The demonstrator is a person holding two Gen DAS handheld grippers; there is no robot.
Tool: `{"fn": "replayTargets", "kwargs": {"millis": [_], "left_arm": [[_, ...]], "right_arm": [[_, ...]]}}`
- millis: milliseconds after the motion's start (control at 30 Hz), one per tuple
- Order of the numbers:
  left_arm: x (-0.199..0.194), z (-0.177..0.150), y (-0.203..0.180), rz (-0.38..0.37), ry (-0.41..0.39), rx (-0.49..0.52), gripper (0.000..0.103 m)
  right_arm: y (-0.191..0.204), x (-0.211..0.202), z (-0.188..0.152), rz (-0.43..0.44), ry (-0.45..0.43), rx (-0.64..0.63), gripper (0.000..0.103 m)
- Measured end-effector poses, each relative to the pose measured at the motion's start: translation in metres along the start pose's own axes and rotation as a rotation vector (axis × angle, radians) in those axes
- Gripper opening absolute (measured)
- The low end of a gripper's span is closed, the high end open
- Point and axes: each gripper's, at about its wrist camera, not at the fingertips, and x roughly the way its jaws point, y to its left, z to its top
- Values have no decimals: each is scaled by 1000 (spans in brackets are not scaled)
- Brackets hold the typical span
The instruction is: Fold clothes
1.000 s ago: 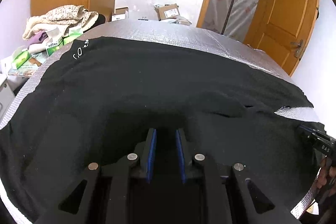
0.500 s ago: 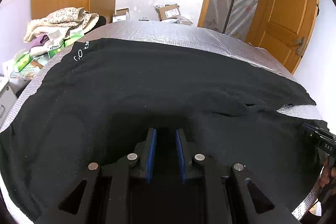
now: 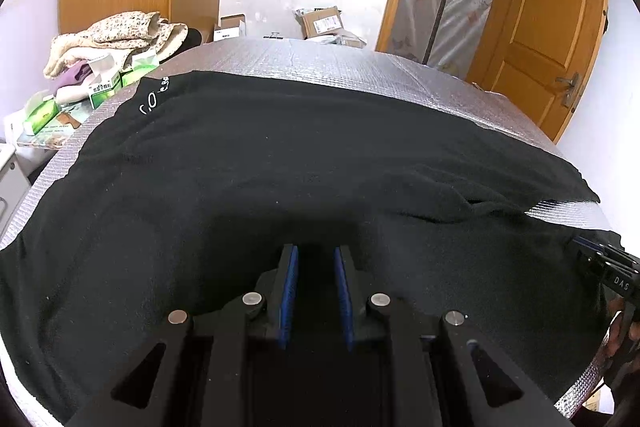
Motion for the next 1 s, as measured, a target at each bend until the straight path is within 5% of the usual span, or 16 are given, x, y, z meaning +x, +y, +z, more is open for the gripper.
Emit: {"fn": "replayTargets", "kwargs": {"millis": [1000], "left_arm": [[1, -2, -18, 82, 5, 86, 20]], "right_arm": [[-1, -2, -6, 7, -25, 20, 20]]}}
